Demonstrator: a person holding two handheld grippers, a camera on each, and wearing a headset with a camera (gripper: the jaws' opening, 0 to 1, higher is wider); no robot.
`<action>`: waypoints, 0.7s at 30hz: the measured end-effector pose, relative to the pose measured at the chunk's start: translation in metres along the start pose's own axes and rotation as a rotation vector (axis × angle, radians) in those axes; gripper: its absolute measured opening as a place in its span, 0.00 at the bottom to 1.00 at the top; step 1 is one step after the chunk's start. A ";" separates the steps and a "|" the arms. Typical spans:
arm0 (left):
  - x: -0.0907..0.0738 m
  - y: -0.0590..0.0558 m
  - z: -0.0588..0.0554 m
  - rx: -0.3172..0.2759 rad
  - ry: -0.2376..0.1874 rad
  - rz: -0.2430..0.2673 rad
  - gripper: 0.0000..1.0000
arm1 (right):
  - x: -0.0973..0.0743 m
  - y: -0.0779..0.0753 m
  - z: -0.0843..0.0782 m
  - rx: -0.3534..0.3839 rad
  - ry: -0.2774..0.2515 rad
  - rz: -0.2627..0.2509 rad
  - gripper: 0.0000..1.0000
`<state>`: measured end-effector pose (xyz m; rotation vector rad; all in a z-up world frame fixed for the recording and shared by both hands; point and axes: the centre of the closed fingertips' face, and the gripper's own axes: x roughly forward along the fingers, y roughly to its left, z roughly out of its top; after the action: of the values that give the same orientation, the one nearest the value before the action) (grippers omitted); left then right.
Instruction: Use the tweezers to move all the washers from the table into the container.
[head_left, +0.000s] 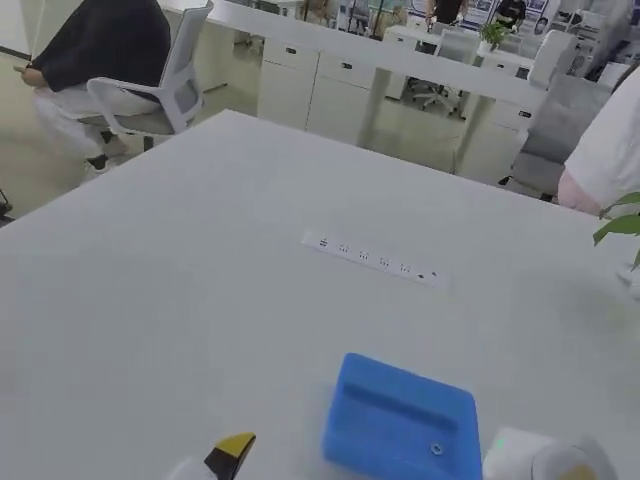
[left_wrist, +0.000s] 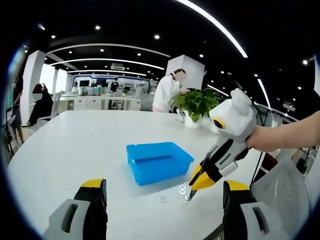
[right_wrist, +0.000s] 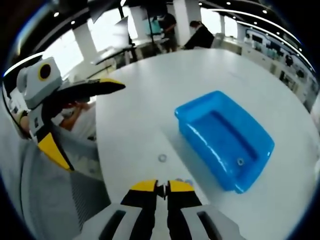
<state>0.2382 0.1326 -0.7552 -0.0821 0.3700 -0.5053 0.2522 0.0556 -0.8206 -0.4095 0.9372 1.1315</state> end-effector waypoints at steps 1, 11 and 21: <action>0.000 0.000 0.000 0.001 0.000 0.000 0.99 | 0.000 0.000 0.000 0.001 -0.001 0.000 0.04; 0.000 0.000 -0.001 0.004 0.005 -0.001 0.99 | 0.000 -0.002 0.002 -0.010 0.001 -0.011 0.04; 0.001 0.000 -0.001 0.008 0.006 -0.003 0.99 | 0.000 -0.003 0.000 -0.020 0.009 -0.018 0.04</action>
<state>0.2382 0.1321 -0.7567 -0.0737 0.3738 -0.5097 0.2549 0.0541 -0.8212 -0.4388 0.9292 1.1242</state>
